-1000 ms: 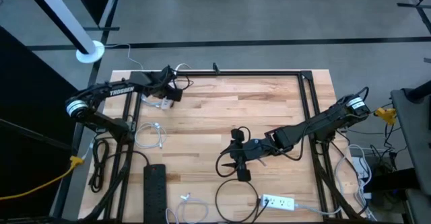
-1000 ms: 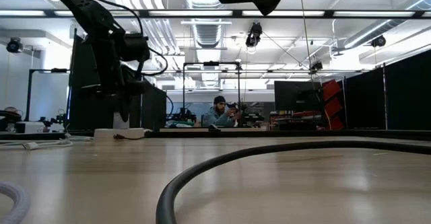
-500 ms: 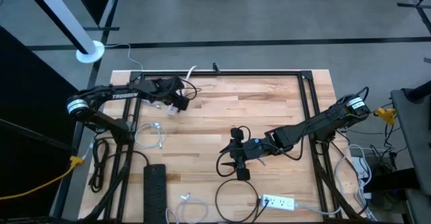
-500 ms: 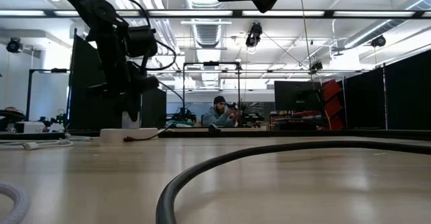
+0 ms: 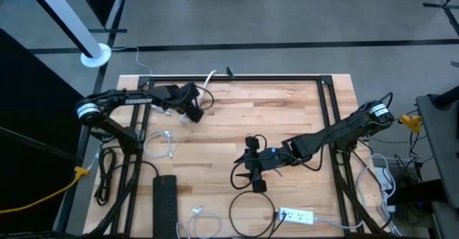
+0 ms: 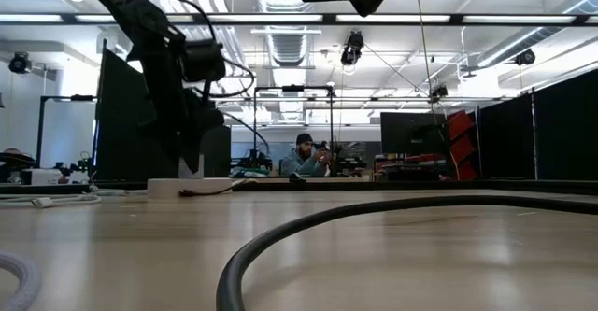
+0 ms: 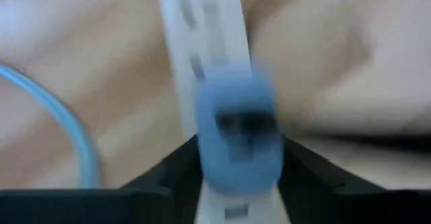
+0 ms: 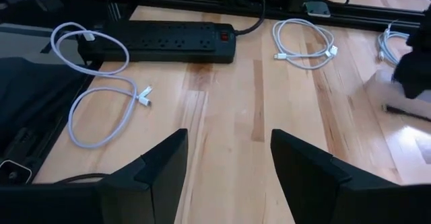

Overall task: Plug in charger cables
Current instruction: Insert the white charger adapter into the top white outlet extension, then insert the top white charger cable into the top white outlet extension

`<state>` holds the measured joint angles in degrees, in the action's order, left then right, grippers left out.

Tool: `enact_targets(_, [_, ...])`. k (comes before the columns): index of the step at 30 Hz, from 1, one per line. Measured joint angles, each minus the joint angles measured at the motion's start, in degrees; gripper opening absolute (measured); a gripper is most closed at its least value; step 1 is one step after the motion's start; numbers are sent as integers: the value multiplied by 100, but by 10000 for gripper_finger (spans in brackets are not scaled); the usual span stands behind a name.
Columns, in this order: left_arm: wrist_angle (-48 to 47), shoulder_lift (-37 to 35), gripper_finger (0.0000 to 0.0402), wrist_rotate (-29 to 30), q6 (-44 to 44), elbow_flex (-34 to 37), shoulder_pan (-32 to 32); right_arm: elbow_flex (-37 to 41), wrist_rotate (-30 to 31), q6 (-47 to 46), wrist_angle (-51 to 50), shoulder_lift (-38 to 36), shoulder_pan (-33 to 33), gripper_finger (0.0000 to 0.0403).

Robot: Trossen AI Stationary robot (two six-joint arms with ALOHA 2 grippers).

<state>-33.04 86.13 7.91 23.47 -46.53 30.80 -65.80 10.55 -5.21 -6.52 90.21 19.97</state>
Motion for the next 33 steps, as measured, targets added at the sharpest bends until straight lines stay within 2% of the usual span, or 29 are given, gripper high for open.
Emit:
enact_targets(4, [34, -29, 262, 26, -103, -109, 25, 2, 2, -4, 2, 0, -30, 197])
enact_targets(8, [53, -29, 293, 148, -141, -111, 20, 2, 4, -9, 4, 0, -104, 196])
enact_targets(13, [-47, -43, 284, 289, -249, -120, 20, 2, 4, -56, 15, 0, -209, 195])
enact_targets(19, [-603, -130, 274, 361, -306, -124, 23, 2, 4, -67, 140, 0, -278, 195])
enact_targets(26, [-1475, -609, 274, 919, -531, -130, 43, 2, 2, -76, 132, 0, -279, 195])
enact_targets(33, [-1737, -842, 273, 1139, -798, -9, 172, 9, 2, -76, 131, 0, -275, 195])
